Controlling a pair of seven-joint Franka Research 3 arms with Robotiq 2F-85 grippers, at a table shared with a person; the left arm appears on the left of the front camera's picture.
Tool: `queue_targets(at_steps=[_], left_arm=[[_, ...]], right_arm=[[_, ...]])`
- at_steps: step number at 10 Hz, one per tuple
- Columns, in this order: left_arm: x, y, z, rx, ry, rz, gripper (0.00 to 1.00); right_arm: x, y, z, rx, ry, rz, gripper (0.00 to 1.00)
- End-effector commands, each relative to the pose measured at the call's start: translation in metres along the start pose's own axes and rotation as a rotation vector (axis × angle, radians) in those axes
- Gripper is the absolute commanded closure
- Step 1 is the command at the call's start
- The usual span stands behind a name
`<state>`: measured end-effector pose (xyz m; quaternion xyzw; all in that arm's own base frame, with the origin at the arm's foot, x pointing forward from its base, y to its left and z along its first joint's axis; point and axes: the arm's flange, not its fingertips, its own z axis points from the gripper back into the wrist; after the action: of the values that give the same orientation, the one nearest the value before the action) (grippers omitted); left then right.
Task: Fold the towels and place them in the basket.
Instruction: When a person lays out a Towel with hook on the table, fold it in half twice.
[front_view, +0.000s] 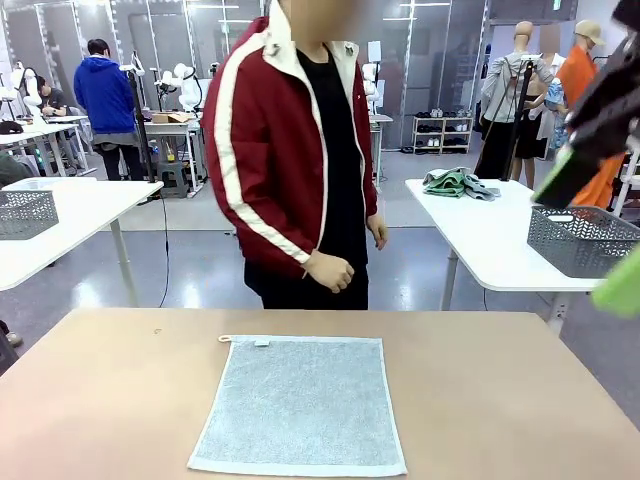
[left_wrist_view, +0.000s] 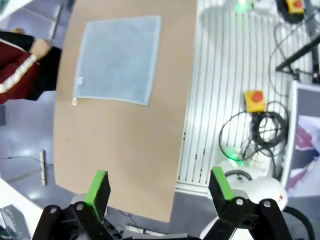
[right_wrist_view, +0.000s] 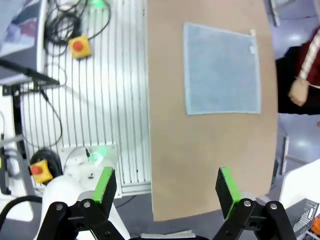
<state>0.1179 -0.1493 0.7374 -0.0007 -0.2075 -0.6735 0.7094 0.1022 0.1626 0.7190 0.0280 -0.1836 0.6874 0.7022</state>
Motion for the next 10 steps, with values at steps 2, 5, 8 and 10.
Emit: queue_targets(at_steps=[2,5,8,10], left_arm=[[-0.016,-0.029,-0.026,-0.044,0.096,-0.112,0.00],[-0.012,-0.017,-0.038,-0.055,0.081,-0.084,0.00],[-0.012,-0.017,-0.038,-0.055,0.081,-0.084,0.00],[-0.012,-0.017,-0.038,-0.055,0.081,-0.084,0.00]], right_arm=[[-0.012,0.021,-0.025,0.070,0.126,0.122,0.00],[-0.010,0.006,-0.036,0.083,0.115,0.084,0.00],[-0.010,0.006,-0.036,0.083,0.115,0.084,0.00],[-0.010,0.006,-0.036,0.083,0.115,0.084,0.00]])
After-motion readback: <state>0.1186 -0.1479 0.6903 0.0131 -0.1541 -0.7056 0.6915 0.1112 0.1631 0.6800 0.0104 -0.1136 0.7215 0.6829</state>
